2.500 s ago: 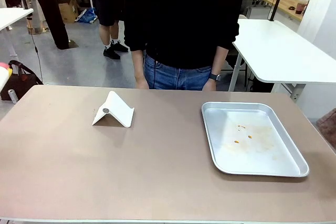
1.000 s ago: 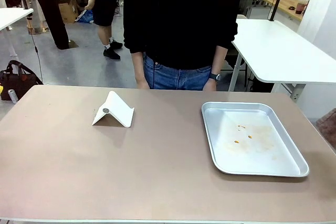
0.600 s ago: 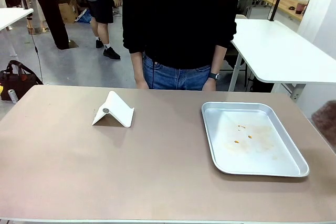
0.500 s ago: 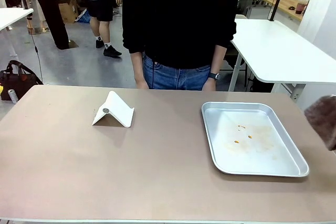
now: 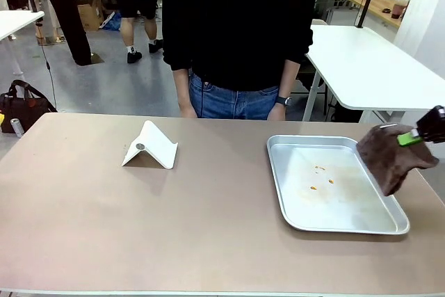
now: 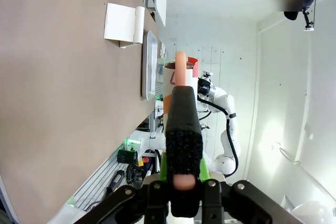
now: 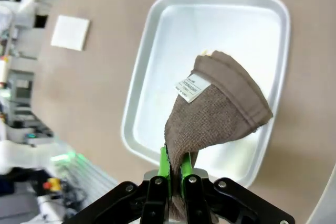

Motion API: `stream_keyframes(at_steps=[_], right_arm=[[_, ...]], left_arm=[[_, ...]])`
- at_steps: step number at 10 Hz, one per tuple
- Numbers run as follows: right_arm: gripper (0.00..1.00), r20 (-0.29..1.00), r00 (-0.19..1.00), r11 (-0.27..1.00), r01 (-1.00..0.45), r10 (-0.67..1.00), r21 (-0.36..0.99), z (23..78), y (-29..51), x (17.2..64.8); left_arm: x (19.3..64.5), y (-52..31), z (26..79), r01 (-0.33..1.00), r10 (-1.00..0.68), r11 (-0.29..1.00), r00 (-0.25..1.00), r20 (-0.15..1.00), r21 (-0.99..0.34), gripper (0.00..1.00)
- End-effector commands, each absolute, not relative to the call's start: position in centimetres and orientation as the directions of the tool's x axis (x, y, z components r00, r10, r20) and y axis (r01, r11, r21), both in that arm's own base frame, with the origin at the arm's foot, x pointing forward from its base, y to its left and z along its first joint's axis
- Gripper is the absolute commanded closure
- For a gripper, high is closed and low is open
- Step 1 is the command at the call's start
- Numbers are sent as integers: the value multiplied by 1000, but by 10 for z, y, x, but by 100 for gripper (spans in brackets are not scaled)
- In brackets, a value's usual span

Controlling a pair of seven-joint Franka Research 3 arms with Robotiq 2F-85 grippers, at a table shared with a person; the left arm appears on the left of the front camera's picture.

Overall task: Clean the surface of the table.
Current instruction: Clean the area not pointed to by the person.

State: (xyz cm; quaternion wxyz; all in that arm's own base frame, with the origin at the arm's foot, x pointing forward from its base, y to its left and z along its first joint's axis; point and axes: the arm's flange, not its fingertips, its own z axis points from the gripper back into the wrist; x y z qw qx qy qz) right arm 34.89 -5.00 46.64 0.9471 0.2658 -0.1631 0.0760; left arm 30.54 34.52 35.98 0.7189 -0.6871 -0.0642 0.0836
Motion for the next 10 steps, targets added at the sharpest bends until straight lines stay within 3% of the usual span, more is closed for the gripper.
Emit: stream_keyframes(at_steps=[1,8,10], right_arm=[[91,303,950,901,-199,81,384,444,-38,373],[91,315,927,972,-231,205,45,381,-8,428],[91,336,924,972,-222,183,80,366,6,435]], left_arm=[[303,343,364,-15,219,28,976,-9,-999,78],[303,343,364,-15,219,28,976,-9,-999,78],[303,343,364,-15,219,28,976,-9,-999,78]])
